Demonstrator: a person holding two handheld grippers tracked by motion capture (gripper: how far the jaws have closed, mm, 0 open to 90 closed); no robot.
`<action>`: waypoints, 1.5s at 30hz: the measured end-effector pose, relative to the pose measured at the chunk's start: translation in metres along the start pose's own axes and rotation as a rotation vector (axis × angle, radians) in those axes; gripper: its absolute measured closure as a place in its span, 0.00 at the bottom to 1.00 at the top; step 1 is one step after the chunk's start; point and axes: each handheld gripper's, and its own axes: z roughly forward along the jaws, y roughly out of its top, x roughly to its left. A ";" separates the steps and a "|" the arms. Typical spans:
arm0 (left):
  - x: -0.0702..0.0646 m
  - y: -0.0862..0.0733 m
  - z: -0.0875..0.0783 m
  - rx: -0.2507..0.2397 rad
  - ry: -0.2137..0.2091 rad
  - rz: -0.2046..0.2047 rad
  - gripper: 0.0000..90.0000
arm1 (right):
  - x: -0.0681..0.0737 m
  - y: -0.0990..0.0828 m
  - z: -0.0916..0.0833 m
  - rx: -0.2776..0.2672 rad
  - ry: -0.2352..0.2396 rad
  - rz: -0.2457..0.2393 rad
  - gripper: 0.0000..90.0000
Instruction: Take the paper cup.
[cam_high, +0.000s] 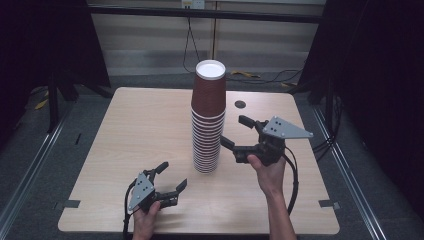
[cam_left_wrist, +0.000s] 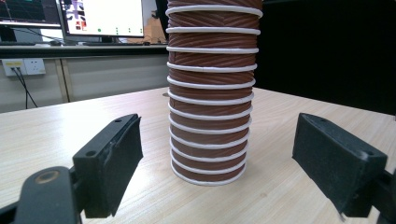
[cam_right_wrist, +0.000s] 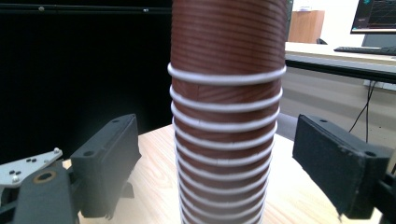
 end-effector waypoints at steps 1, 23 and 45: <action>0.000 0.000 0.000 -0.002 0.000 -0.003 0.17 | -0.002 0.006 0.001 -0.002 0.013 0.000 0.17; 0.000 0.000 0.000 0.001 -0.004 0.003 0.17 | -0.009 0.057 0.008 0.002 0.047 -0.043 0.18; 0.000 0.000 0.000 -0.003 -0.004 0.003 0.18 | -0.016 0.100 0.036 0.076 0.100 -0.066 0.14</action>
